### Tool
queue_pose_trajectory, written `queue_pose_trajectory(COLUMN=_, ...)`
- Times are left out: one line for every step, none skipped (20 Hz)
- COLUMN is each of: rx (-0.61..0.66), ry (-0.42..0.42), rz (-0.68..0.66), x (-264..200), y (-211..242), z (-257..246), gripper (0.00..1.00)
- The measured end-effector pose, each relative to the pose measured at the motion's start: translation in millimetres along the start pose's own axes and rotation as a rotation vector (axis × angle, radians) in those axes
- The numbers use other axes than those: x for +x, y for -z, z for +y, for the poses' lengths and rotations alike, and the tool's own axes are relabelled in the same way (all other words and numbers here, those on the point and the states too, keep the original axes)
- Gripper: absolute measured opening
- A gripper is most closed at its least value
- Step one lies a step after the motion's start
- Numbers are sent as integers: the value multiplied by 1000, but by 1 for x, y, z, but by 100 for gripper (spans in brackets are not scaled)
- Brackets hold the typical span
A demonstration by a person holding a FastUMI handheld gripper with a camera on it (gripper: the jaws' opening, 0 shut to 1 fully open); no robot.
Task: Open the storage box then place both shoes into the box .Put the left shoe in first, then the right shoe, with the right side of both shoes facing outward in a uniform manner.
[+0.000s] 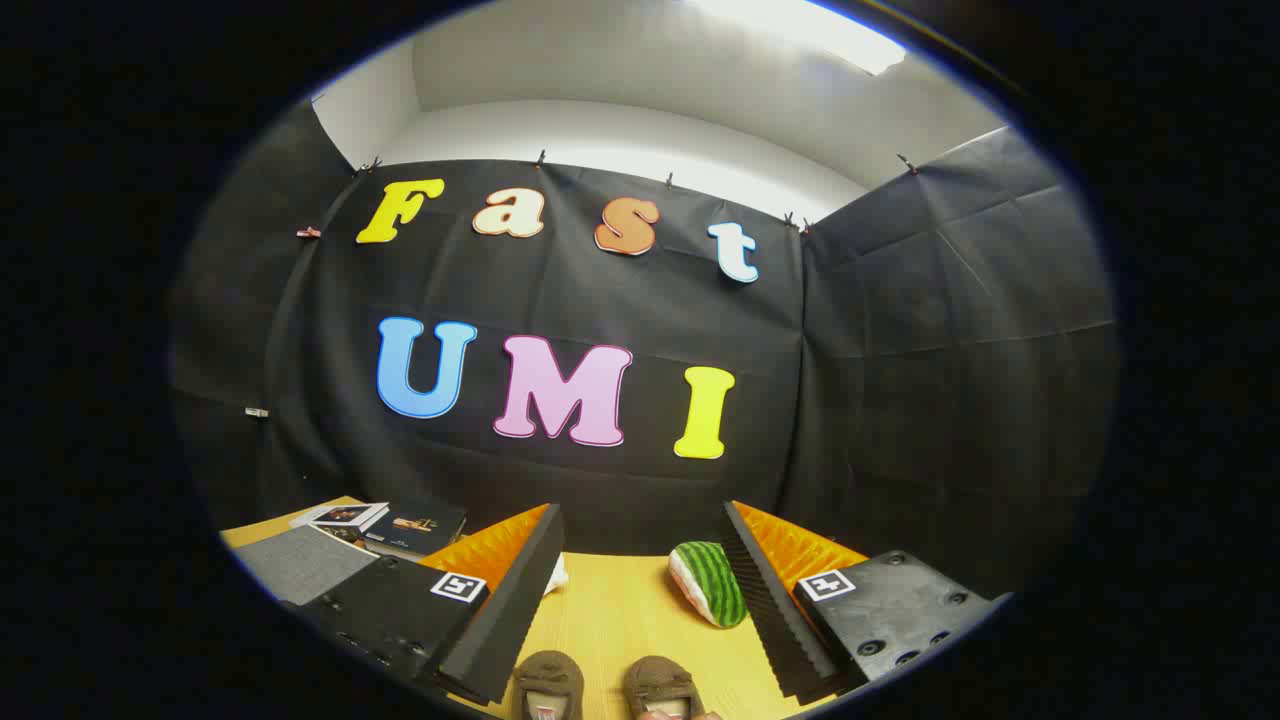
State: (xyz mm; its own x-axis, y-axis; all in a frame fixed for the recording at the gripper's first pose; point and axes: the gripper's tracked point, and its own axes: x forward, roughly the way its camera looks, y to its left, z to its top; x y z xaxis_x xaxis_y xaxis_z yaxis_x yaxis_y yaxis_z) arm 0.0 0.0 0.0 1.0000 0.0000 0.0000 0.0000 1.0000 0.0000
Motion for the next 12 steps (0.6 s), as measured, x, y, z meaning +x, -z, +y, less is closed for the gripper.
queue_pose_trajectory(rx=-5, ry=-5, rz=3, x=-2, y=2, z=2, gripper=97)
queue_pose_trajectory(rx=-6, ry=-8, rz=6, x=-2, y=2, z=4, gripper=97)
queue_pose_trajectory(rx=-4, ry=-7, rz=6, x=-4, y=1, z=5, gripper=97)
queue_pose_trajectory(rx=1, ry=-3, rz=7, x=-5, y=1, z=5, gripper=97)
queue_pose_trajectory(rx=11, ry=-6, rz=8, x=-5, y=2, z=7, gripper=97)
queue_pose_trajectory(rx=19, ry=-12, rz=11, x=-7, y=1, z=12, gripper=97)
queue_pose_trajectory(rx=20, ry=-18, rz=13, x=-9, y=1, z=15, gripper=97)
queue_pose_trajectory(rx=17, ry=-23, rz=14, x=-10, y=2, z=18, gripper=97)
queue_pose_trajectory(rx=11, ry=-24, rz=11, x=-10, y=2, z=19, gripper=97)
queue_pose_trajectory(rx=8, ry=-25, rz=11, x=-11, y=1, z=19, gripper=97)
queue_pose_trajectory(rx=11, ry=-29, rz=14, x=-12, y=2, z=22, gripper=97)
queue_pose_trajectory(rx=17, ry=-34, rz=19, x=-13, y=3, z=25, gripper=97)
